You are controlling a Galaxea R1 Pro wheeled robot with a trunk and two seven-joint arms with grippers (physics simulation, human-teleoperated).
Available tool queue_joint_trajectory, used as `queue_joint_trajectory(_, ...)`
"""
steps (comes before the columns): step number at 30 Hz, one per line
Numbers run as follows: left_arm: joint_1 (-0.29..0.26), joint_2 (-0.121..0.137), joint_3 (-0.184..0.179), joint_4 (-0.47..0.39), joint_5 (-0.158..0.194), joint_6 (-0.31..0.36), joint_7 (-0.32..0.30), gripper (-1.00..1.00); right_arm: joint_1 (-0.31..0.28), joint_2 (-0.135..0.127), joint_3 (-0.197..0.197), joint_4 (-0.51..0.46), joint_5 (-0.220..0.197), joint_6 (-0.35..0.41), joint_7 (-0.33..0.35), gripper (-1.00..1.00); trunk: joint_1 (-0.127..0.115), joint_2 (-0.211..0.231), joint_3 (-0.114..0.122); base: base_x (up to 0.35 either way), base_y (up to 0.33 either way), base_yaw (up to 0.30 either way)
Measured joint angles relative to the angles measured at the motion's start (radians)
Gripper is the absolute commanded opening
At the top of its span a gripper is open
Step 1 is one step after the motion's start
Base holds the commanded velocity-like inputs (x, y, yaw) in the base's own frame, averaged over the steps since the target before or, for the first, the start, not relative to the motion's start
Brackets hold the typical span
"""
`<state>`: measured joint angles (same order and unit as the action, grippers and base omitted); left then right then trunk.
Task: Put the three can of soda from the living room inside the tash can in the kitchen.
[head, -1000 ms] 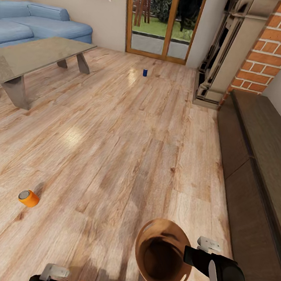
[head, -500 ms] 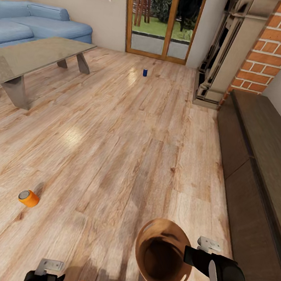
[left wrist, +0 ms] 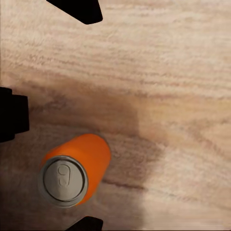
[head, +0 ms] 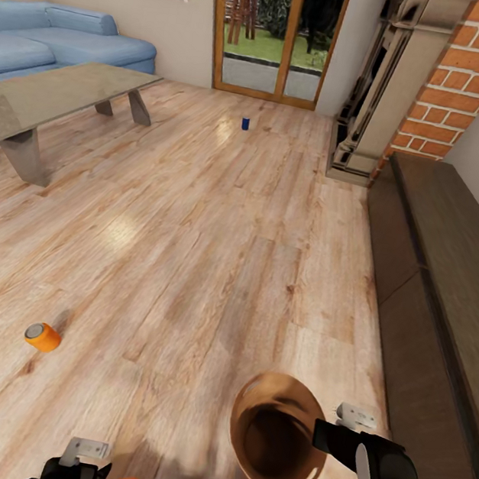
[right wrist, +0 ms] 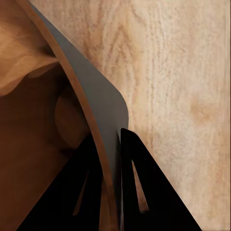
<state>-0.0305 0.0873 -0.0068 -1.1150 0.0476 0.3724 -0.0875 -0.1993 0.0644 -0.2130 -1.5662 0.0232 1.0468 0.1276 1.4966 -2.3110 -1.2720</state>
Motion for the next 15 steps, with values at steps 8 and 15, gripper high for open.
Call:
queue_joint_trajectory(8,0.000,-0.001,0.002,0.000,-0.002,-0.001,0.000,1.00,0.000,0.000,0.000,0.000,-0.009,0.000,0.000,-1.00,0.000,0.000,0.000,0.000,-0.037,0.000)
queue_joint_trajectory(15,0.000,-0.001,0.009,0.000,0.000,0.000,0.000,1.00,0.000,0.000,-0.003,0.000,0.015,-0.001,0.000,-1.00,0.000,0.000,0.000,-0.045,-0.087,0.000)
